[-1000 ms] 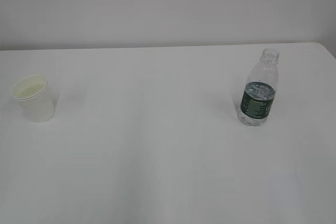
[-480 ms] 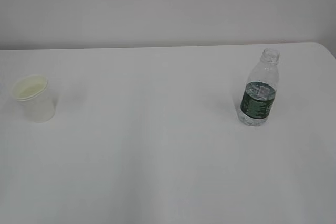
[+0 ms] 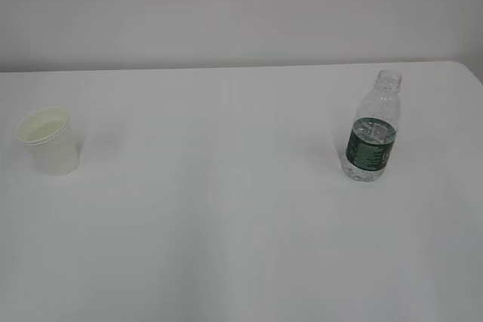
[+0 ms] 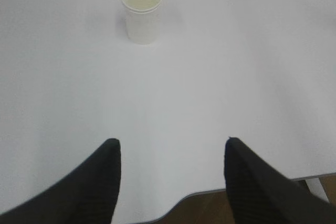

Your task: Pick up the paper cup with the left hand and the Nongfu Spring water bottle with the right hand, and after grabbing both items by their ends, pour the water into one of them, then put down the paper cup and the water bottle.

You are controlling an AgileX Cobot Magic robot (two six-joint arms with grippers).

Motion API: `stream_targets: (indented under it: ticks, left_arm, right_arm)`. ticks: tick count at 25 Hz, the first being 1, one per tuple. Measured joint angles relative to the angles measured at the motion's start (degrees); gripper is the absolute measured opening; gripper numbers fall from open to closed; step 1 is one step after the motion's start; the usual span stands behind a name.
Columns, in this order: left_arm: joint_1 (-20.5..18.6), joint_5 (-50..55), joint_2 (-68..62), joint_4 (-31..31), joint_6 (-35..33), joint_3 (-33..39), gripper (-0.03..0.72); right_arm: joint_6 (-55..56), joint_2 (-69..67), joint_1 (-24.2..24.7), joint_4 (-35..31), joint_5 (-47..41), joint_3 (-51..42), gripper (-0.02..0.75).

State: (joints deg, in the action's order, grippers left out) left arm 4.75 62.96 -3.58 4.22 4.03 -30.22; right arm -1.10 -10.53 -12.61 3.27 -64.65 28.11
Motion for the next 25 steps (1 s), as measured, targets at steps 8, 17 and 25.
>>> stream_targets:
  ticks: [8, 17, 25]
  left_arm:
    - [0.0, 0.0, 0.0, 0.0, 0.0, 0.0, 0.442]
    - [-1.17, 0.0, 0.0, 0.0, 0.0, 0.0, 0.442]
    - [-5.69, -0.04, 2.95, -0.09, 0.0, 0.0, 0.442]
  right_arm:
    - [0.0, 0.0, 0.0, 0.18, 0.0, 0.0, 0.591]
    - [0.0, 1.9, 0.0, 0.18, 0.0, 0.0, 0.591]
    - [0.0, 8.81, 0.0, 0.45, -0.21, 0.0, 0.591]
